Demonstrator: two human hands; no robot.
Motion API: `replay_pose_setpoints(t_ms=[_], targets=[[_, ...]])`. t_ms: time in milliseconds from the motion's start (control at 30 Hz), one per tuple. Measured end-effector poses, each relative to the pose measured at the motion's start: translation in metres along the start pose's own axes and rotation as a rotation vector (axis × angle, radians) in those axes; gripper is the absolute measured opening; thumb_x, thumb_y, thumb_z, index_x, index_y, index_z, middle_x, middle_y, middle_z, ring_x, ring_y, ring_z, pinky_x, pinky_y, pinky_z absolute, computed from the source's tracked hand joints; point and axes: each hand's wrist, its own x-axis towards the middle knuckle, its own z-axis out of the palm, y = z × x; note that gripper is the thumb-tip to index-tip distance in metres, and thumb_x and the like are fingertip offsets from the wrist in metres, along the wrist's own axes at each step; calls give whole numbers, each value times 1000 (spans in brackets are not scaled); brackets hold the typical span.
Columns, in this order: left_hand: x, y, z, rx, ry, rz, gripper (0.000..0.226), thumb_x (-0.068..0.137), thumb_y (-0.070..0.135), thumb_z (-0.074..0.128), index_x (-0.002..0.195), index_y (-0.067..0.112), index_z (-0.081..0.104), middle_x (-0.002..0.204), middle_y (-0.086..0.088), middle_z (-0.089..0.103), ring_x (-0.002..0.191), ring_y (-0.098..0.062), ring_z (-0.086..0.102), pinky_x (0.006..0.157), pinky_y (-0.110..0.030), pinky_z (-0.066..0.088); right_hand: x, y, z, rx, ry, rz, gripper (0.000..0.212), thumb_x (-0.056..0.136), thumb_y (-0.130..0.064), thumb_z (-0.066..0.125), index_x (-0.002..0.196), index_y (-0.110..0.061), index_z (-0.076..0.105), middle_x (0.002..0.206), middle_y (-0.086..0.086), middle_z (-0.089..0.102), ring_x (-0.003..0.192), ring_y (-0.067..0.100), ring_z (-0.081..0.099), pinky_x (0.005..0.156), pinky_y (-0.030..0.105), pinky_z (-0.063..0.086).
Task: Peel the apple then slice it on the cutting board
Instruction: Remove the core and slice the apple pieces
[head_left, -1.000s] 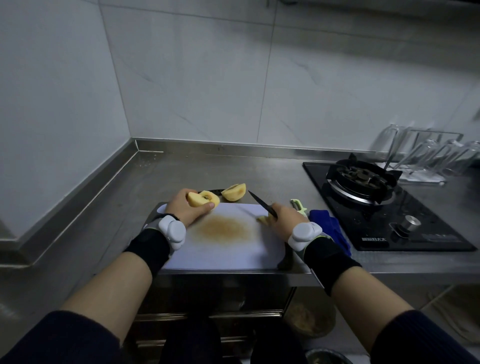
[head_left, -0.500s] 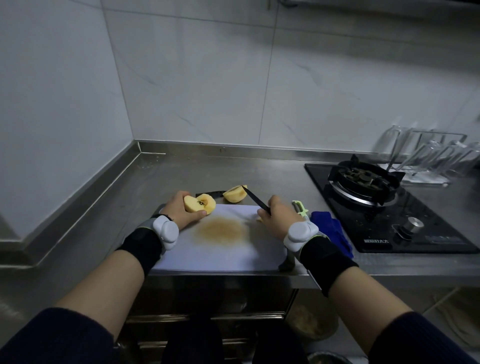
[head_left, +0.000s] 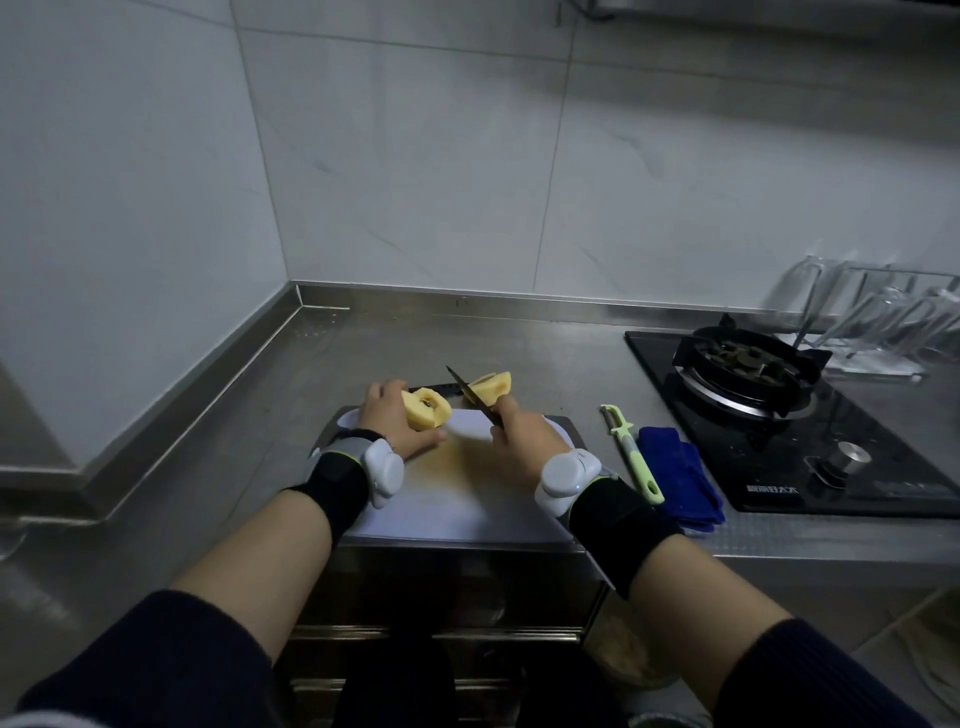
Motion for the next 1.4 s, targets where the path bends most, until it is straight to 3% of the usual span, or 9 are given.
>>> replay_pose_setpoints(t_ms=[167,300,433,533,667,767,900,1067,1400], targets=[[5,0,-1,-73,48,0,75,71,32,82,131,8,44,131,-14,45,117,-30,50,96,-32,39,-4,-5,-6,-17,4,-19,23,99,-16,40,120,-7,40,95,19,63,72,28,46,65,32,33],[0,-13,-12,-172,11,-58,79,51,58,78,116,26,49,114,-2,61,102,-24,59,91,-36,50,-4,-2,-1,-48,29,17,26,99,-25,38,120,-9,41,79,7,54,73,30,48,65,32,34],[-7,-21,-17,-232,-17,-48,72,62,44,85,122,23,50,117,-4,59,104,-22,59,90,-33,47,-3,-6,0,-95,22,20,34,103,-31,33,118,-6,49,107,13,64,92,33,58,67,31,31],[-10,-24,-18,-281,-20,-55,71,70,34,85,128,13,52,122,-8,59,108,-21,58,90,-30,45,-4,-10,2,-108,29,-21,35,103,-31,32,114,-6,54,109,14,64,97,33,59,69,29,31],[-13,-25,-17,-317,-41,-93,100,40,67,75,124,18,55,116,-3,63,106,-21,62,97,-37,49,-3,-20,11,-144,21,-30,37,104,-35,31,108,-6,52,104,14,64,88,33,59,69,32,35],[-15,-25,-16,-325,-29,-122,86,35,71,68,108,28,56,109,0,66,101,-21,64,97,-39,50,2,-27,19,-169,-6,-21,40,104,-39,29,113,-6,50,109,16,63,97,35,60,72,36,38],[-19,-18,-16,-304,-19,-133,88,41,72,68,116,25,60,103,3,63,101,-22,63,95,-36,50,6,-33,25,-238,-2,-25,41,103,-41,29,114,-9,52,109,12,64,97,32,62,72,35,38],[-14,-16,-8,-327,33,-171,68,69,54,78,121,16,57,114,-4,65,102,-23,60,83,-27,44,6,-34,28,-226,-30,-1,41,103,-41,29,117,-9,51,113,13,62,102,33,60,74,35,38],[-10,-15,-5,-331,38,-194,63,77,45,76,123,10,53,111,-5,58,95,-19,52,79,-26,37,9,-40,25,-201,-124,4,30,103,-26,33,115,-8,53,111,13,61,101,32,60,75,33,39]])
